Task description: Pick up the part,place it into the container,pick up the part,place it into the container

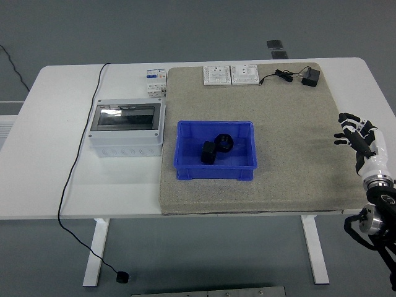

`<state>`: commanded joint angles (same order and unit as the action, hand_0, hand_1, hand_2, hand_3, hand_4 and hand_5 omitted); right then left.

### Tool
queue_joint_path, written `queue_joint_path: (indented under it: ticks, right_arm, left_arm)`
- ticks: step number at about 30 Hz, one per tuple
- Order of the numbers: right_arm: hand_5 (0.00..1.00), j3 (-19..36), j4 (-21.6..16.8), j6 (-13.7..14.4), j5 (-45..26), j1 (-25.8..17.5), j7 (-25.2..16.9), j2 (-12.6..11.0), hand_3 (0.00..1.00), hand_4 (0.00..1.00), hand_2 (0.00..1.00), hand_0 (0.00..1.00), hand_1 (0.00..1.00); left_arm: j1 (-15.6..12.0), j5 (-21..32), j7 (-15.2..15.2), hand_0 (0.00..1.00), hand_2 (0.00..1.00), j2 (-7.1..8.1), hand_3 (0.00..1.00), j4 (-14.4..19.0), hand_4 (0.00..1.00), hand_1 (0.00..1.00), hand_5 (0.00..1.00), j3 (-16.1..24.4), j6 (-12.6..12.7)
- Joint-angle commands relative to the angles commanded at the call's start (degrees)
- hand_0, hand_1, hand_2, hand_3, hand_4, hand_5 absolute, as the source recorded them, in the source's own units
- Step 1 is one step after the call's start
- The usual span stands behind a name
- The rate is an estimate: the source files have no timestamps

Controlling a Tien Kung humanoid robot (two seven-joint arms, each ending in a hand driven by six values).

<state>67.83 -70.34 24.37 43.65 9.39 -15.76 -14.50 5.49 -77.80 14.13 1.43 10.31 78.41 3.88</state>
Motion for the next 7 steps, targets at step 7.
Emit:
queue_joint_path:
  ticks: [7]
  right_arm:
    - [0.397, -0.12, -0.13, 0.24, 0.24, 0.06, 0.28, -0.02, 0.595, 0.709, 0.599, 0.354, 0.372]
  left_arm:
    - [1.28, -2.11, 1.16, 0.719, 0.736, 0.4, 0.592, 0.0, 0.607, 0.647, 0.412, 0.47, -1.57]
